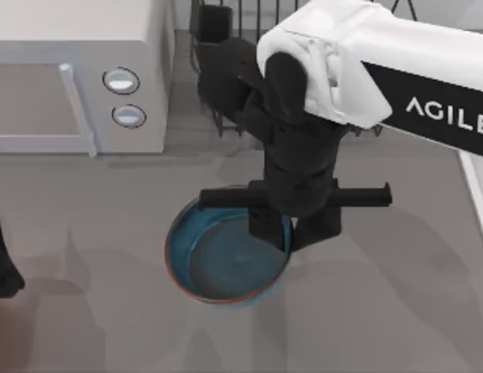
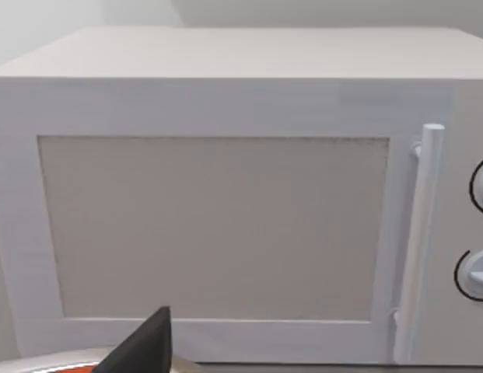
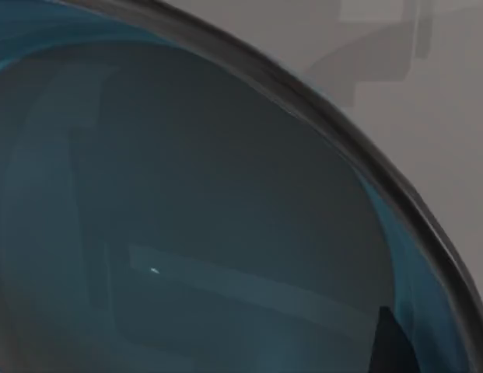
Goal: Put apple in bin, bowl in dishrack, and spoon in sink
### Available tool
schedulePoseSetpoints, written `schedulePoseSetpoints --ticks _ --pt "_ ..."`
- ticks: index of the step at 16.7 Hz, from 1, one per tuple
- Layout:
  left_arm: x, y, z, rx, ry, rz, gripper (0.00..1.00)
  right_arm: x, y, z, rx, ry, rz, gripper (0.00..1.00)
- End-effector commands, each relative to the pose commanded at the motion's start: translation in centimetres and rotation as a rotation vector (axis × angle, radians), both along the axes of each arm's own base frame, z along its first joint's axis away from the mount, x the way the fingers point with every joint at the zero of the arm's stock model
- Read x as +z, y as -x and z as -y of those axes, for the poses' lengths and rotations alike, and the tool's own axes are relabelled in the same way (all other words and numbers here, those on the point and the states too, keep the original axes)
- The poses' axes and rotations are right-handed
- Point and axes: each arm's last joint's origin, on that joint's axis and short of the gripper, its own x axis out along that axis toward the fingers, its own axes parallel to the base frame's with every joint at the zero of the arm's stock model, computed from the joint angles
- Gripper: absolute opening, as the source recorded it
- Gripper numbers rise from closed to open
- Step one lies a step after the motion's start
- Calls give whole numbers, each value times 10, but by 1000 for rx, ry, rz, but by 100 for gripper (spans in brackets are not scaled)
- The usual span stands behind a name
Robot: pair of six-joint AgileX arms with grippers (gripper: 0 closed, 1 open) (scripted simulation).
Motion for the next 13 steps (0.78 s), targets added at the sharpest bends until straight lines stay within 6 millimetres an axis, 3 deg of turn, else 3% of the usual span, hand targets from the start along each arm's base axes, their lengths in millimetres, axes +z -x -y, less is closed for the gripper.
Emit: schedulePoseSetpoints --ticks 3,6,13 --pt "0 0 0 0 0 0 100 -2 2 -3 18 5 11 0" --pt "0 0 0 0 0 0 100 4 10 -11 133 4 144 0" --pt "0 0 0 0 0 0 100 70 16 -16 255 -56 765 0"
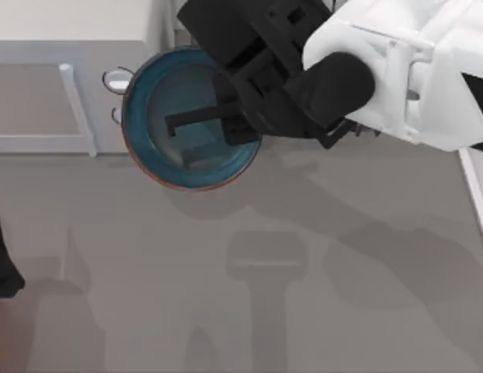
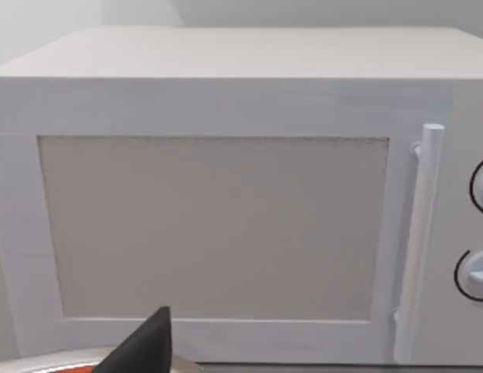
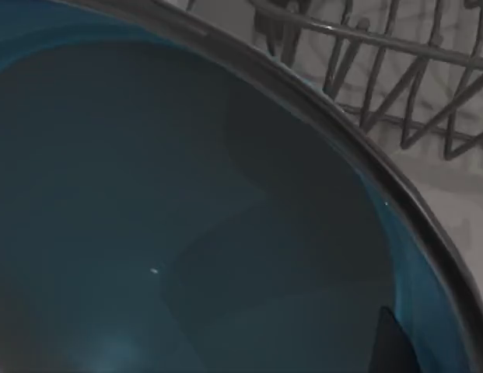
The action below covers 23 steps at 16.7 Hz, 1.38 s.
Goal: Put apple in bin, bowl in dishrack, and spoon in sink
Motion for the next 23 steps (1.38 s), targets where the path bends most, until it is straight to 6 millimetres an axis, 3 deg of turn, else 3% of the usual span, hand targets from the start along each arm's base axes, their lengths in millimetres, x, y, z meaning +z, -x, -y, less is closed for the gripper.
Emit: schedulePoseSetpoints --ticks 4,9,11,14,18,21,23 --pt "0 0 0 0 0 0 100 20 17 -6 48 -20 216 0" --pt "0 0 0 0 0 0 100 97 35 18 -143 -155 645 0" --pt "0 0 0 0 0 0 100 115 49 31 -206 -158 744 0" --pt "0 0 0 0 0 0 100 119 65 37 -229 -134 794 0" --pt "0 0 0 0 0 0 100 119 67 38 -229 -131 796 0" --pt "0 0 0 0 0 0 100 116 60 35 -234 -131 796 0" --pt "0 0 0 0 0 0 100 104 43 27 -238 -129 796 0"
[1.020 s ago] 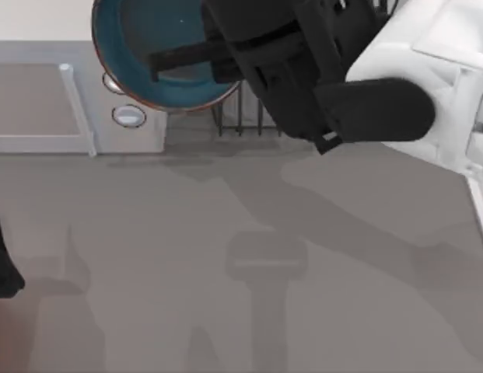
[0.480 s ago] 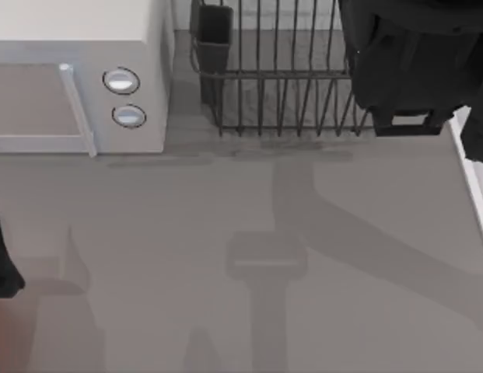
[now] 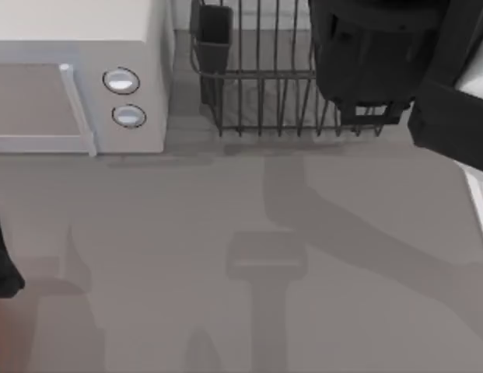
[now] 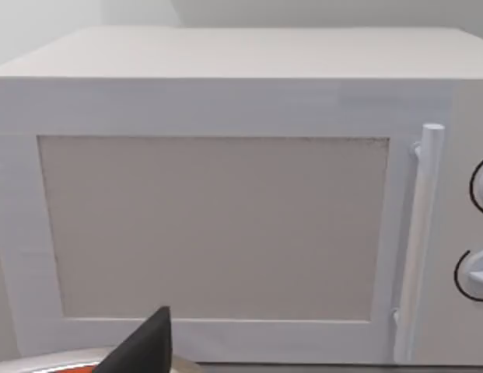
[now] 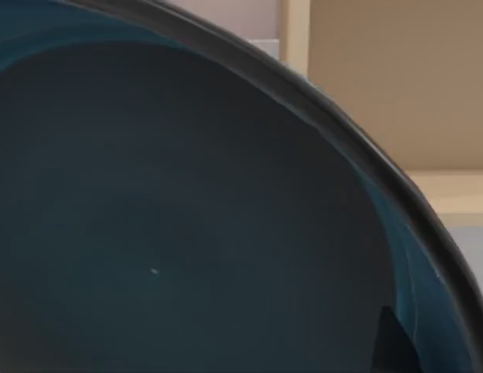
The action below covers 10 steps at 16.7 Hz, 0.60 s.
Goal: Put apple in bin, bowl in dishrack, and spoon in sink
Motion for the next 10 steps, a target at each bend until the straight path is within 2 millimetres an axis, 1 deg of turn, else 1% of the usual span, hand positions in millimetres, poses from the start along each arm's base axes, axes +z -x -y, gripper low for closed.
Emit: schedulePoseSetpoints --ticks 2,5,8,10 --pt "0 0 0 0 0 0 100 -22 -28 -11 -4 0 0 0" --pt "0 0 0 0 0 0 100 -72 -81 -20 -5 2 -1 0" --pt "0 0 0 0 0 0 100 -126 -131 -13 1 -3 7 0" --pt "0 0 0 0 0 0 100 -158 -156 -1 5 -2 7 0"
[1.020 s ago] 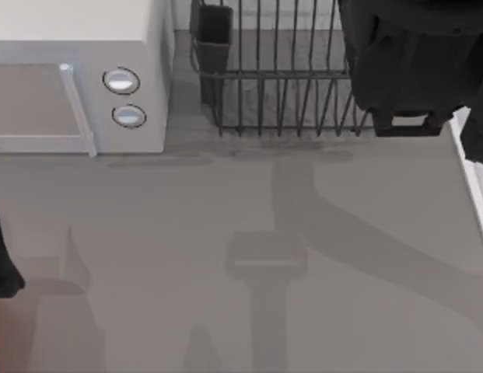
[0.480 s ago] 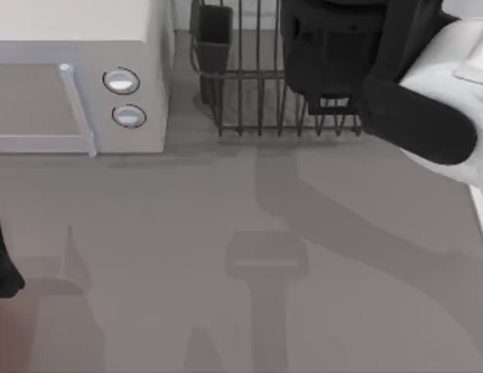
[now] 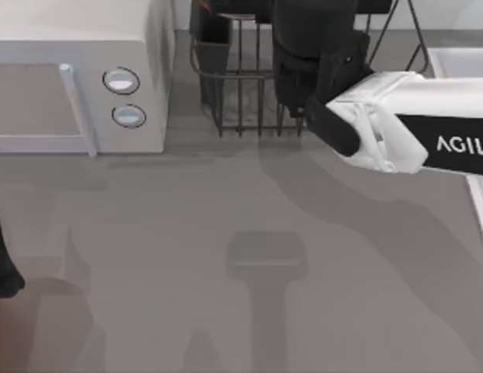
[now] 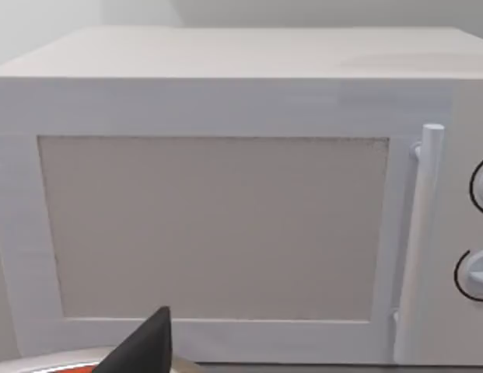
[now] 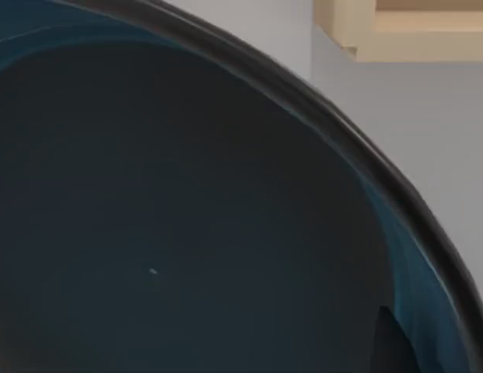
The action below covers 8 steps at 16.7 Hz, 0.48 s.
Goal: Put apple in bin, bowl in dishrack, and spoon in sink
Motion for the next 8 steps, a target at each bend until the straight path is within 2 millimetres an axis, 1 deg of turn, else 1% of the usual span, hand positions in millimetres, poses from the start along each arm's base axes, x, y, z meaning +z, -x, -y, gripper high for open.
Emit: schedulePoseSetpoints --ticks 2,3,7,8 --pt "0 0 0 0 0 0 100 -21 -15 10 3 3 -4 0" --pt "0 0 0 0 0 0 100 -26 -19 14 3 4 -6 0" --pt "0 0 0 0 0 0 100 -27 -20 14 4 4 -7 0" --pt "0 0 0 0 0 0 100 -27 -20 14 4 4 -7 8"
